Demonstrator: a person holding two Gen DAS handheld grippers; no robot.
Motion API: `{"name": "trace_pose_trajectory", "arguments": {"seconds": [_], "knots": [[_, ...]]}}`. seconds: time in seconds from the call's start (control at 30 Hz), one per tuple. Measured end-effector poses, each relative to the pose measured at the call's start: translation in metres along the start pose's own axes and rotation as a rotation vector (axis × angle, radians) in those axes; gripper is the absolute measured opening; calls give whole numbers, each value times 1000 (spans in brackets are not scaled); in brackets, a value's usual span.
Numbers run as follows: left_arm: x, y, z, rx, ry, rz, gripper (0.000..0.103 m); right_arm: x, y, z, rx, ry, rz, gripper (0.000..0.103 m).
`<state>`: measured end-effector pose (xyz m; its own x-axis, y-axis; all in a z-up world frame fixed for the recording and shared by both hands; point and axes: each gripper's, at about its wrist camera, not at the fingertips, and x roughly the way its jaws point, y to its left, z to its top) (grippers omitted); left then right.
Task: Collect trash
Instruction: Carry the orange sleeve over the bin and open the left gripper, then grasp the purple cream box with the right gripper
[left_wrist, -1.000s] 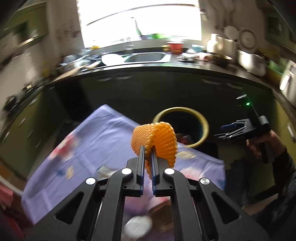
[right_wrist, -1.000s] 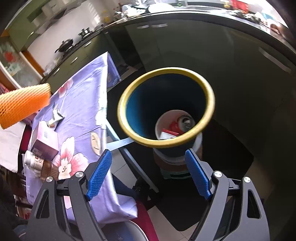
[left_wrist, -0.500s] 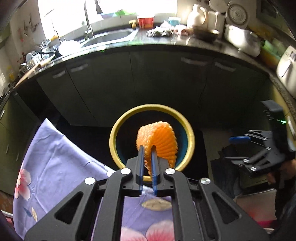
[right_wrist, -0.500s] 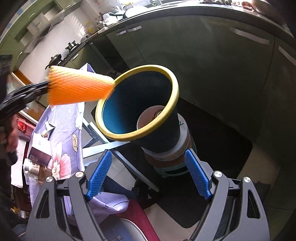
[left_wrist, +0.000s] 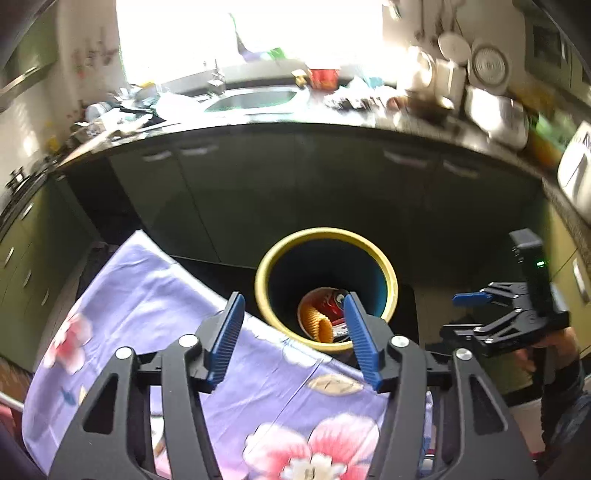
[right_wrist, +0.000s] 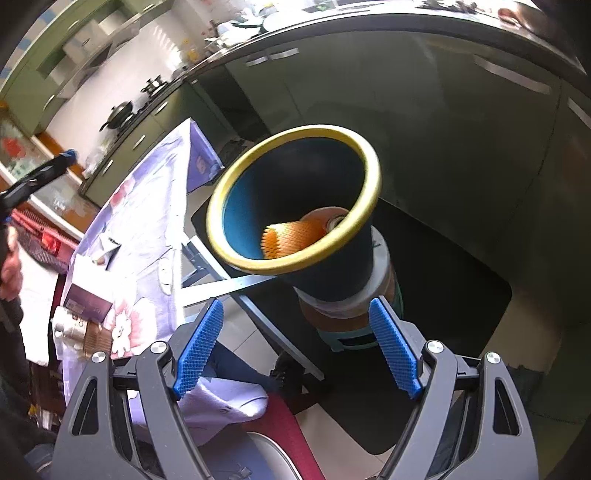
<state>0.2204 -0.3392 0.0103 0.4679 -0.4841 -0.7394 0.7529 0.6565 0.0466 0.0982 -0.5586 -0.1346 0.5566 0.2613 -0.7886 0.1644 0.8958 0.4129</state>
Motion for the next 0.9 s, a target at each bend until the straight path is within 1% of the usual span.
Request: {"name": "trace_pose_trajectory", "arguments": {"seconds": [0.07, 0.1, 0.2, 0.27, 0.37, 0.47, 0.57, 0.67, 0.77, 0.9], "knots": [[-29, 18, -14, -57, -34, 23, 56, 3, 19, 3, -48, 11, 19, 80], [-38, 25, -18, -80, -44, 31, 59, 5, 28, 4, -73, 17, 31, 80], [-71, 50, -42, -157, -86, 75, 64, 15, 71, 6, -184, 43, 81, 80], [-89, 62, -60, -194, -102, 119, 65, 24, 101, 7, -252, 62, 120, 80], [-112, 80, -86, -258, -124, 173, 65, 41, 160, 3, -392, 101, 197, 80], [-132, 96, -112, -328, -147, 215, 68, 56, 210, -5, -498, 127, 256, 81], [-148, 107, -138, -389, -158, 261, 69, 67, 249, -12, -571, 132, 299, 83], [-160, 112, -160, -427, -159, 292, 71, 72, 274, -16, -615, 129, 330, 84], [-167, 116, -180, -458, -156, 315, 74, 78, 295, -17, -645, 123, 336, 84], [-171, 121, -201, -511, -158, 321, 77, 86, 307, -16, -660, 139, 341, 84]]}}
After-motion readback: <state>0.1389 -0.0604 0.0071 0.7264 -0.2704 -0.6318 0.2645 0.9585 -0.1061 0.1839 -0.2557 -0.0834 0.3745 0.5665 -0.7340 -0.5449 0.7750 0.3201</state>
